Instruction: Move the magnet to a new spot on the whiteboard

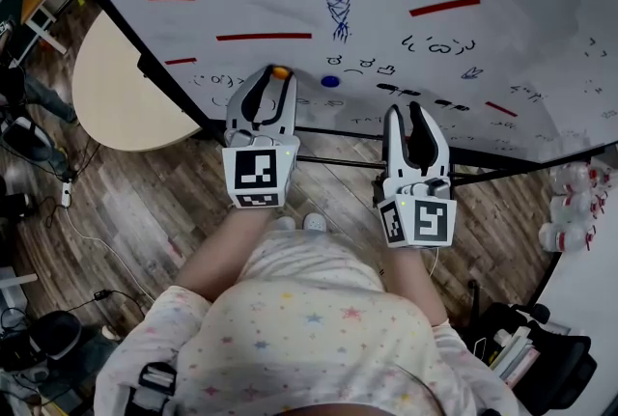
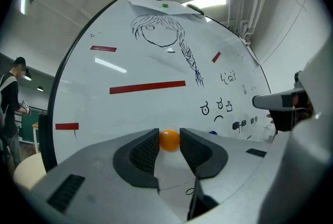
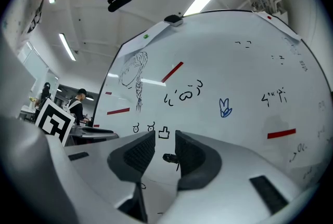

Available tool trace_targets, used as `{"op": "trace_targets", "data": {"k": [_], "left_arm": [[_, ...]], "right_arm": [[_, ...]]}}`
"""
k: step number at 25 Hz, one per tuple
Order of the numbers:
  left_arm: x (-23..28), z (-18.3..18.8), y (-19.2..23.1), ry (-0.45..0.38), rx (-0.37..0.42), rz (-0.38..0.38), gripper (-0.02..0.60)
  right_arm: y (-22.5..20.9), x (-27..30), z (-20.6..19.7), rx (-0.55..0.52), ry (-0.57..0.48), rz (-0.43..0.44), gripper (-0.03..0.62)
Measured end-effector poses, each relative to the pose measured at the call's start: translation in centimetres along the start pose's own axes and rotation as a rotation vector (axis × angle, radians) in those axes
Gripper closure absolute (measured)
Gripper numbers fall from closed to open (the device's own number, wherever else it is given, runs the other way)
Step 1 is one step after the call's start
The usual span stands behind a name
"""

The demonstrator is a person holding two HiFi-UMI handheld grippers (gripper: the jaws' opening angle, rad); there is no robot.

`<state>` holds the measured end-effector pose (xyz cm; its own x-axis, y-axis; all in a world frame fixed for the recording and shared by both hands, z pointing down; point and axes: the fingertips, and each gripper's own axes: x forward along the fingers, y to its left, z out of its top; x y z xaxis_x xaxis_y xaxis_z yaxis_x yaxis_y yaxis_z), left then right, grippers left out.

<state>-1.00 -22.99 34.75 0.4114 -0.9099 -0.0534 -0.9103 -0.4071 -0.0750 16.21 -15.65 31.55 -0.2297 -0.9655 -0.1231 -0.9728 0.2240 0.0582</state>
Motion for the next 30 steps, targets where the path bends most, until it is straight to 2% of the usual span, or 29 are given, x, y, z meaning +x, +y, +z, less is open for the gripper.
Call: {"op": "trace_targets", "data": {"k": [5, 10, 16, 30], "left_arm": [[-0.1, 0.7, 0.8, -0.015, 0.003, 0.018, 0.462], [-0.5, 2.9, 1.9, -0.074, 0.052, 0.055, 0.462], [-0.3, 3.2, 2.8, -0.078, 0.055, 0.083, 0.462], [-0.2, 3.3, 2.4, -0.091, 0.051, 0.064, 0.462]], "right_arm": [[0.0, 0.1, 0.1, 0.001, -0.008, 0.004, 0.476], [0.0, 0.2, 0.1, 0.005, -0.009, 0.005, 0.476], [0.0, 0.3, 0.0, 0.007, -0.007, 0.006, 0.476], [0.0, 0.6, 0.0, 0.008, -0.012, 0.003, 0.477]]}}
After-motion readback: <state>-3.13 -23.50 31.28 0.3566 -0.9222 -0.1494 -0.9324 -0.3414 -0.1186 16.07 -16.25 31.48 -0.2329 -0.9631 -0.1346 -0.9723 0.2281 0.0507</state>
